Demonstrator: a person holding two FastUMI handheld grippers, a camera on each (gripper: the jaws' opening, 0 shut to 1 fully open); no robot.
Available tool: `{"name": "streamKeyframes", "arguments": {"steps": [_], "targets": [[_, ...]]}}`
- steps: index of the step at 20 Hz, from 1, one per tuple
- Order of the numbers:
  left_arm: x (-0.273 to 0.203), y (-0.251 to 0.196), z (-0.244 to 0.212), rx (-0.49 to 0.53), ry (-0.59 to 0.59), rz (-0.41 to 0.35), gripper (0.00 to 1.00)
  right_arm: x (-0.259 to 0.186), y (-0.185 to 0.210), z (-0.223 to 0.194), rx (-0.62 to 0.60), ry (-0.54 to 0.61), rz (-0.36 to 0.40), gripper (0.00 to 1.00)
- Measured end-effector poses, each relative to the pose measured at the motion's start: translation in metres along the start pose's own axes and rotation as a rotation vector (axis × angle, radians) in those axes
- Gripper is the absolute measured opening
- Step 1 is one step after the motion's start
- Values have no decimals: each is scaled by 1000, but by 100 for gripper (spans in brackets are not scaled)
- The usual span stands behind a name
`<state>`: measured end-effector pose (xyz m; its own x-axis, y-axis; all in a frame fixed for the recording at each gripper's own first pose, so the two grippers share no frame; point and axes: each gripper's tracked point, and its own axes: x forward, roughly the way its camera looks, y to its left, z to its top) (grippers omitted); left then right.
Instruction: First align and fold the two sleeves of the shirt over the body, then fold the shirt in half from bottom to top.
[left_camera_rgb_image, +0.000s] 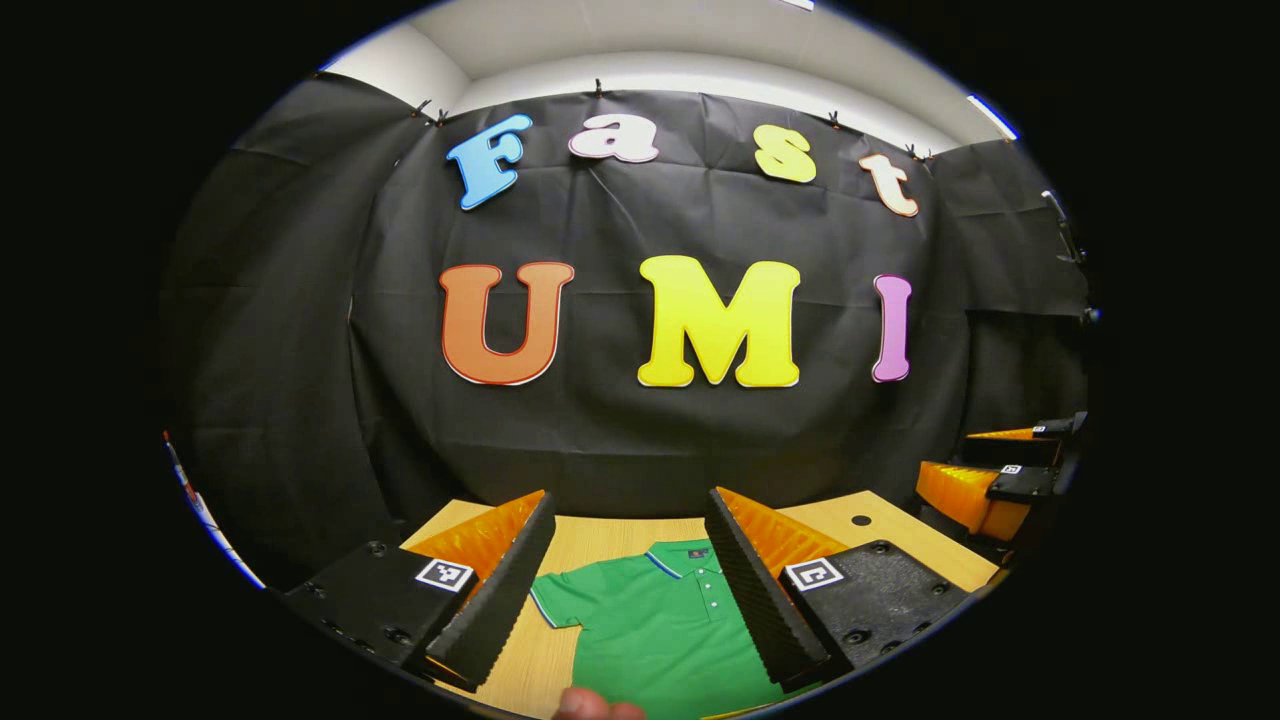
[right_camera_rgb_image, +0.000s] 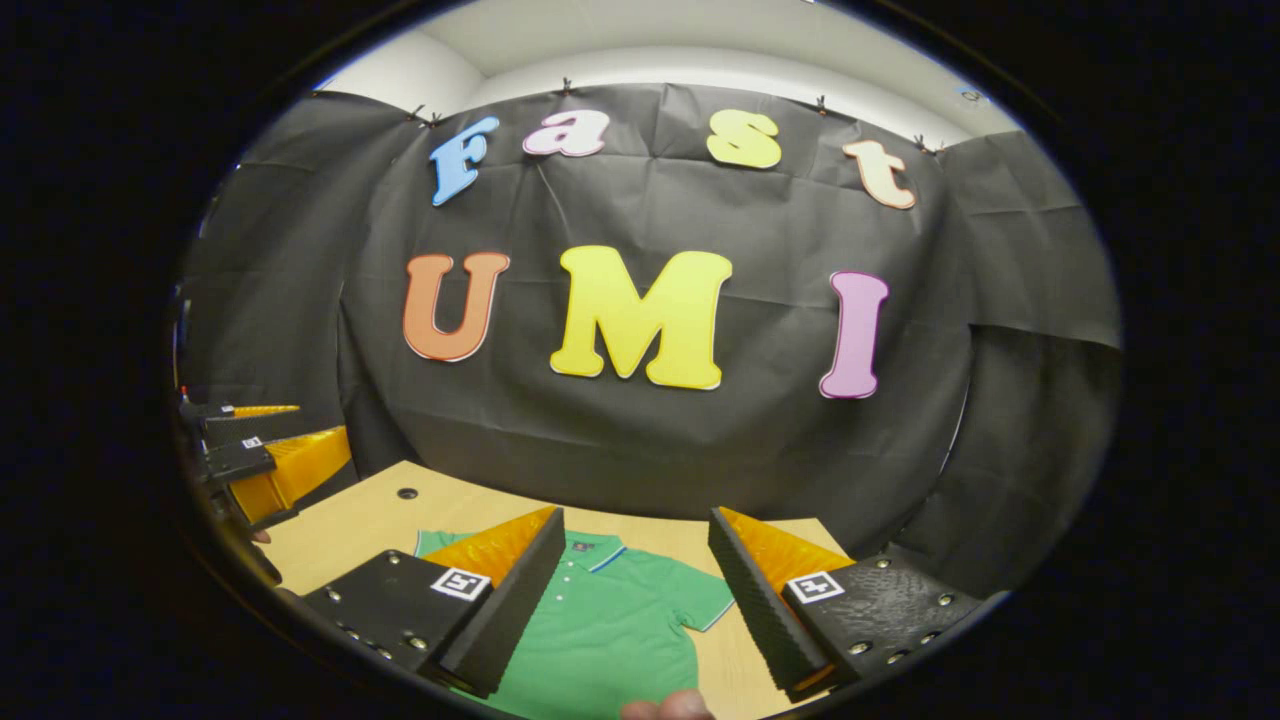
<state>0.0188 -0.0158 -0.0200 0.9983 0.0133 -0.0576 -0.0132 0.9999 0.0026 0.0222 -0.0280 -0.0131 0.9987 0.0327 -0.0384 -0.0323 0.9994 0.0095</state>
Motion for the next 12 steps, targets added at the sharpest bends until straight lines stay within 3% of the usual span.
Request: {"name": "streamKeyframes", "arguments": {"steps": [7,12], "targets": [[11,-5,-8,11,20,-5,97,11,-14,-10,13,30,-6,92],[15,-9,-18,-3,47,-21,98,35,-34,-29,63,122,-11,92]]}}
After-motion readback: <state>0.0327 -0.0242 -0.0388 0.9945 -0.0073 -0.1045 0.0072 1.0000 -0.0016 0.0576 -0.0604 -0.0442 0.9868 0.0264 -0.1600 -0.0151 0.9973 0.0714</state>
